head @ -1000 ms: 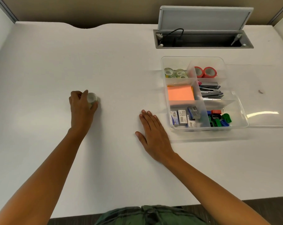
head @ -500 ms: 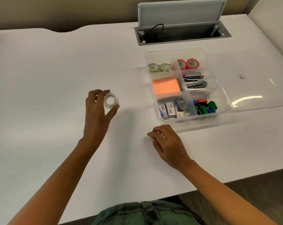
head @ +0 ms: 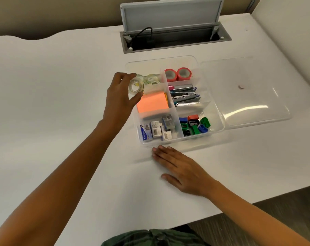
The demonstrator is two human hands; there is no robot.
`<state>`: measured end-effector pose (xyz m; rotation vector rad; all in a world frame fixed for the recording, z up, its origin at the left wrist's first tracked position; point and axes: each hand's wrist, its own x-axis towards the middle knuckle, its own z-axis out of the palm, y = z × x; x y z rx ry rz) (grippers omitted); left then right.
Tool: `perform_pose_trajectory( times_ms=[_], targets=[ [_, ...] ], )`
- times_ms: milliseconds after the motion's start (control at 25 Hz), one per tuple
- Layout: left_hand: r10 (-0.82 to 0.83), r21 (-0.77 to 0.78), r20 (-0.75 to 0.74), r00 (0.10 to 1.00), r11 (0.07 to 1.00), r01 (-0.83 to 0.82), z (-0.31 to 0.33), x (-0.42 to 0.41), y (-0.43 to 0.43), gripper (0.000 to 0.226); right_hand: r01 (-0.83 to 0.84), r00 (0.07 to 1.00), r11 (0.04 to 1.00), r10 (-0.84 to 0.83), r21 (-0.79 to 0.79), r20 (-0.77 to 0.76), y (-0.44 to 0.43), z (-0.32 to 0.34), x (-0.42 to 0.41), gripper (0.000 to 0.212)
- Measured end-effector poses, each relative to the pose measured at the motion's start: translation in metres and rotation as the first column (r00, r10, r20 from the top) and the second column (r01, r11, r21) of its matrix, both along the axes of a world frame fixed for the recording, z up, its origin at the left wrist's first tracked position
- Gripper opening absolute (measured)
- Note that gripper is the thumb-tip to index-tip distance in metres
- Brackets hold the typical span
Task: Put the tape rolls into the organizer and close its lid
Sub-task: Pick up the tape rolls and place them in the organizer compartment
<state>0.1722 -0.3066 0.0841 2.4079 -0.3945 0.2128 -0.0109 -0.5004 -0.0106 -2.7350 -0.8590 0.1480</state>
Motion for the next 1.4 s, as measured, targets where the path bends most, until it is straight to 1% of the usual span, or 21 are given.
perform_pose_trajectory(
  times_ms=[200,320,480,560,640,720,840,1000,1160,1280,1400],
  targets=[
    [0.063,0.134,-0.072,0.995,0.990,-0.053,-0.006,0.040,-0.024,0.050,-0.087,0.996,0.996,0.087,-0.006,-0.024,-0.006,0.000,0.010,0.065],
    [0.035,0.245,-0.120,0.992,0.969,-0.005,-0.007,0.059,-0.037,0.050,-0.154,0.987,0.988,0.154,0.009,-0.046,-0.013,0.001,0.019,0.065],
    [0.008,0.336,-0.147,0.989,0.941,0.043,-0.001,0.089,-0.046,0.053,-0.194,0.980,0.980,0.195,0.032,-0.048,-0.015,0.001,0.025,0.064],
    [-0.015,0.435,-0.184,0.983,0.896,0.095,-0.001,0.102,-0.045,0.054,-0.195,0.979,0.980,0.197,0.035,-0.051,-0.015,0.001,0.025,0.064],
    [-0.056,0.537,-0.216,0.975,0.827,0.167,-0.003,0.110,-0.043,0.054,-0.191,0.980,0.981,0.192,0.033,-0.054,-0.014,0.001,0.023,0.064],
    [-0.112,0.600,-0.214,0.970,0.769,0.221,-0.007,0.114,-0.040,0.052,-0.193,0.979,0.981,0.194,0.025,-0.055,-0.013,0.002,0.021,0.064],
    [-0.137,0.642,-0.197,0.971,0.731,0.233,-0.013,0.119,-0.042,0.045,-0.193,0.979,0.981,0.194,0.023,-0.062,-0.017,0.002,0.025,0.063],
    [-0.134,0.648,-0.204,0.970,0.724,0.236,-0.014,0.122,-0.041,0.035,-0.195,0.979,0.981,0.196,0.026,-0.064,-0.017,0.003,0.026,0.064],
    [-0.130,0.673,-0.217,0.967,0.698,0.245,-0.015,0.123,-0.042,0.034,-0.195,0.978,0.980,0.196,0.022,-0.071,-0.017,0.003,0.025,0.063],
    [-0.116,0.686,-0.231,0.966,0.684,0.246,-0.016,0.125,-0.043,0.029,-0.193,0.978,0.981,0.195,0.030,-0.069,-0.016,0.003,0.026,0.063],
    [-0.105,0.678,-0.219,0.970,0.698,0.229,-0.019,0.124,-0.042,0.027,-0.190,0.979,0.981,0.191,0.034,-0.068,-0.016,0.003,0.025,0.063]
  ],
)
